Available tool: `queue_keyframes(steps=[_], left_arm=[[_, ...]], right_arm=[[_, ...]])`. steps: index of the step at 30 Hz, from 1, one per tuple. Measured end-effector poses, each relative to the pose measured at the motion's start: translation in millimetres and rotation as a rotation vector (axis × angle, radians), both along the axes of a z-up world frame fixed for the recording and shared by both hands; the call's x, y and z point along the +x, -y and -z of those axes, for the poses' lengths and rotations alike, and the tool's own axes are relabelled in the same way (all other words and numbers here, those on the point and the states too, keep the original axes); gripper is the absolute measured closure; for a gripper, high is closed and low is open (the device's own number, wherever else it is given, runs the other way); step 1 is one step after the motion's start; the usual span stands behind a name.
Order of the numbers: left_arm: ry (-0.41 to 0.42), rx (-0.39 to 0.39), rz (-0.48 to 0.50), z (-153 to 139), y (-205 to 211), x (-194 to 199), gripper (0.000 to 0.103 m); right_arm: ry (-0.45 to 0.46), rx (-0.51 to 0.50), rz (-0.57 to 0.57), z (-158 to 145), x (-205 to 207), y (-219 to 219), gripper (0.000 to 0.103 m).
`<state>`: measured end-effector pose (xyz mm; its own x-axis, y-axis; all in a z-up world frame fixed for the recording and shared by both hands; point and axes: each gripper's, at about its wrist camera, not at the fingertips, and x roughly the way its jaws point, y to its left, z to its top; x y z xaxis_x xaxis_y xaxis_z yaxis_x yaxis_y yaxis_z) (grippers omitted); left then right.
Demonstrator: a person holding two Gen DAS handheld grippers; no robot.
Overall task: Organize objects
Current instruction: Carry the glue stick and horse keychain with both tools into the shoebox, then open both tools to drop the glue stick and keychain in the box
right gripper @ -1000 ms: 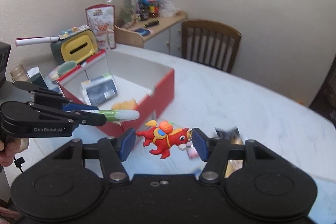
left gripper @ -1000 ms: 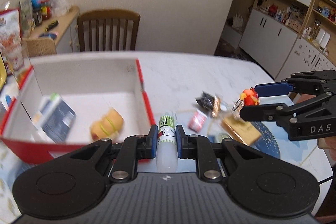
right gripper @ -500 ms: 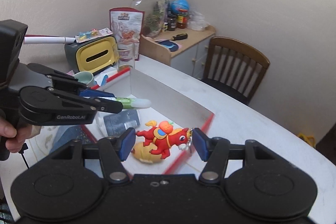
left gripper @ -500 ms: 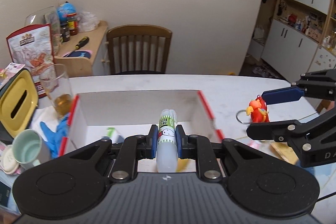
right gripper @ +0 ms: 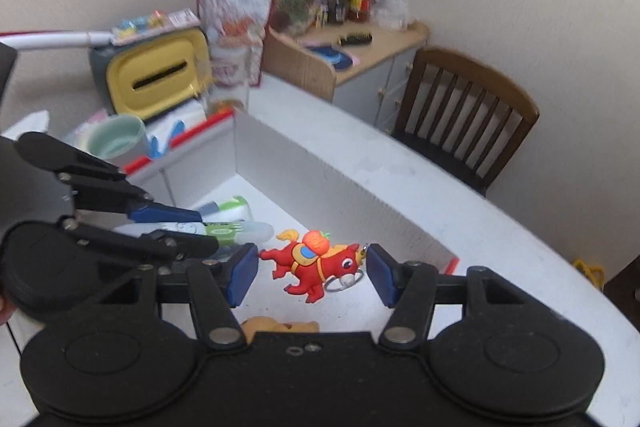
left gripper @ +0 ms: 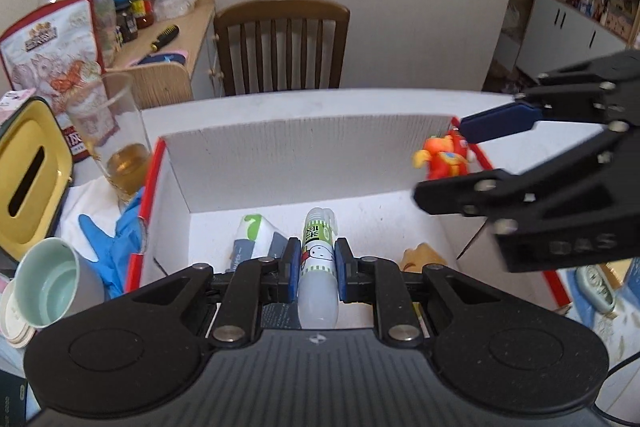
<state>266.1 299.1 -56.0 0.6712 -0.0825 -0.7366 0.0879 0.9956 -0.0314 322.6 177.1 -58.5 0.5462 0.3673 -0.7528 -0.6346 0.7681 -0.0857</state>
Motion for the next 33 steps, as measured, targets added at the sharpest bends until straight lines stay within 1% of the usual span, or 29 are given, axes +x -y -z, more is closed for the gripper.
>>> queue_keyframes(steps=[4,7,12,17,26,30,33], left_arm=[[-0.055,0.010,0.026,13,4,12,0.087],[-0.095,0.022,0.032,22,4,20,0.087],[-0.162,0.012,0.025,34,1,30,0.087],[-0.216,0.020,0.022,42,0,37,0.087],[-0.287,0.026,0.029,52,1,43,0.086],[-0.291,0.055,0.044,52,4,43,0.086],[-0.305,0.050,0.048,51,5,44,0.086]], right_arm=[[-0.068,-0.011,0.042,20,20,-5,0.044],[-0.103,-0.023,0.066,32,29,-8,0.044],[-0.157,-0.037,0.077,47,37,-13,0.044],[-0.191,-0.050,0.091,56,43,-17,0.044],[-0.245,-0.063,0.120,66,48,-19,0.043],[-0.277,-0.061,0.141,70,51,-17,0.045],[-0.287,-0.058,0.145,71,51,-16,0.044]])
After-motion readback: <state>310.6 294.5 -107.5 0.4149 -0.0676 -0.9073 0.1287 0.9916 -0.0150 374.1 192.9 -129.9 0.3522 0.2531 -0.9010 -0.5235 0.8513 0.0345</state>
